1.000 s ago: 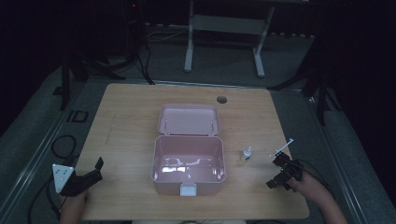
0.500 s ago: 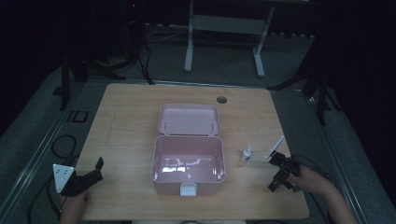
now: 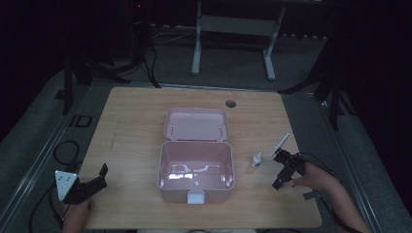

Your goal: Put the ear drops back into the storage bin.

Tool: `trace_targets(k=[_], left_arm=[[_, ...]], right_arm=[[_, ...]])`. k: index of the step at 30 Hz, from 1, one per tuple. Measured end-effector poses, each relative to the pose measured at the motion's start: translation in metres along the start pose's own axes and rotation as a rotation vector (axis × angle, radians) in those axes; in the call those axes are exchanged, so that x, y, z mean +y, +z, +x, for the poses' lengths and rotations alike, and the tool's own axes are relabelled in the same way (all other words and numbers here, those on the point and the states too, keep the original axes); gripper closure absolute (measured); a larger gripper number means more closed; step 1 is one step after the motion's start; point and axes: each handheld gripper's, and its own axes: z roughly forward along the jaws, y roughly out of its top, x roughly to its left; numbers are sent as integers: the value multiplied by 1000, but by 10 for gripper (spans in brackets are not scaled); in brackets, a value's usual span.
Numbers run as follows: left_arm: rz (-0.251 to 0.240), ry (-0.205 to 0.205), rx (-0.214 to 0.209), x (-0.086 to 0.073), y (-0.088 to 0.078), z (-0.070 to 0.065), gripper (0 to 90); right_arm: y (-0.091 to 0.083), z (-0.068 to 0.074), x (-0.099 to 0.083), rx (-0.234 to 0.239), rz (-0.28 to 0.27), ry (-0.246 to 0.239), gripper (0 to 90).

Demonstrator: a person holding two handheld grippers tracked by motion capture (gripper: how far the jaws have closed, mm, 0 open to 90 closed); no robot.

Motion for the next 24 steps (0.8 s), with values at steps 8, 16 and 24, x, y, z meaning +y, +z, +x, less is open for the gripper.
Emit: trace_targets(k=[8, 16, 24], left_arm=[[0, 0, -3, 0, 0, 0, 5], [2, 2, -1, 0, 0, 0, 5], [3, 3, -6, 0, 0, -1, 5]], right_arm=[[-11, 4, 24, -16, -44, -19, 124], [-14, 7, 44, -58, -52, -37, 123], [-15, 6, 65, -56, -45, -34, 145]])
